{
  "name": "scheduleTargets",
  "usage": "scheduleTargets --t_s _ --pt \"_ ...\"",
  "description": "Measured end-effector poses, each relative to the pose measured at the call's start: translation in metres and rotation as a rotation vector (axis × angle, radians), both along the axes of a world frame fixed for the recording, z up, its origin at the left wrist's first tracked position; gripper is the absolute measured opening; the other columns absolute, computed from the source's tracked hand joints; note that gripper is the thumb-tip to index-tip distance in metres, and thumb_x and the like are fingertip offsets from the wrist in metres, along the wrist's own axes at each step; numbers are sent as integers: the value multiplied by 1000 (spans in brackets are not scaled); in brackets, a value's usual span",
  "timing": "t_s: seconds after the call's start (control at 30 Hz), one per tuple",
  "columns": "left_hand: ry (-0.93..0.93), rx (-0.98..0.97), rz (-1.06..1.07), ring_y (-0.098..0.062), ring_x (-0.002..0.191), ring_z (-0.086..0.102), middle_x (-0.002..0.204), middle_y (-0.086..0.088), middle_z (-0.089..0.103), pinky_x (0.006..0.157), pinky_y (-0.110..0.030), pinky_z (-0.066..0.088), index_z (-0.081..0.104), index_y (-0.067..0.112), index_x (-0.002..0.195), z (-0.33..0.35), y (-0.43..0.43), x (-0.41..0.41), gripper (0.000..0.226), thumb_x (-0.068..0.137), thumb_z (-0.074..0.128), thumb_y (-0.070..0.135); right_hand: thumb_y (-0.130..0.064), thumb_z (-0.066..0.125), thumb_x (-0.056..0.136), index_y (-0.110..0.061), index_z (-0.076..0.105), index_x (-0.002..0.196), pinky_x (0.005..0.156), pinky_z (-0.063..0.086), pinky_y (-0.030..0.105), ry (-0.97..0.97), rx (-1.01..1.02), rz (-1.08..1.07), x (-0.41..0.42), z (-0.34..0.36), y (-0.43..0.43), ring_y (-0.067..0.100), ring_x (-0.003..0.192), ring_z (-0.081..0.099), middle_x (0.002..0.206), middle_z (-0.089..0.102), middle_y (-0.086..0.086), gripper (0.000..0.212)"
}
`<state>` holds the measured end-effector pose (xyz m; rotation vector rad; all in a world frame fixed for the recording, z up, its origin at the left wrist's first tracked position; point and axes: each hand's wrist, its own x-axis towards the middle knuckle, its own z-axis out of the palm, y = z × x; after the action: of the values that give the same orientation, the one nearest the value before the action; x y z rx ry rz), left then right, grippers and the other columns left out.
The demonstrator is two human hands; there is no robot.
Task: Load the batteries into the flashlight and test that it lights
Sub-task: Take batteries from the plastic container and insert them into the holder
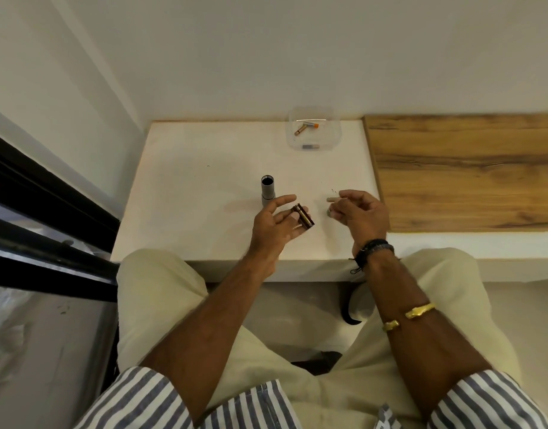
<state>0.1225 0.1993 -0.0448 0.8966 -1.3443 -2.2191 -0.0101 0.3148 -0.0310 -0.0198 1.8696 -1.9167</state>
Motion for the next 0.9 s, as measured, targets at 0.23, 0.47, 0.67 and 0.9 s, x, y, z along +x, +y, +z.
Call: scheduleTargets --t_s 0.23,0.47,0.67,0.9 --pt "106 460 50 -35 108 69 113 -24 67 92 -43 59 58 7 117 -2 -8 3 20 97 59 3 -28 86 73 -22 77 79 67 61 32 198 448 -187 -28 -25 8 14 73 72 72 74 -7 13" --pt "88 433 33 -35 113 67 131 -28 61 98 -46 54 50 1 121 -2 -3 1 24 99 50 -8 -32 82 81 -21 79 87 70 55 29 357 641 -18 -20 -45 1 14 80 67 81 74 -7 13" --pt "112 459 -23 -34 114 63 123 -25 55 103 -46 52 53 -3 130 5 -4 2 33 99 43 -13 -28 78 85 -21 81 94 80 61 37 418 692 50 -18 -46 1 18 86 69 94 78 -3 12" --pt "126 392 -84 -36 117 61 121 -22 60 100 -48 54 54 -1 130 12 -2 5 36 97 44 -14 -31 80 83 -21 77 101 78 54 31 423 668 13 -16 -38 2 18 84 67 101 75 -2 21"
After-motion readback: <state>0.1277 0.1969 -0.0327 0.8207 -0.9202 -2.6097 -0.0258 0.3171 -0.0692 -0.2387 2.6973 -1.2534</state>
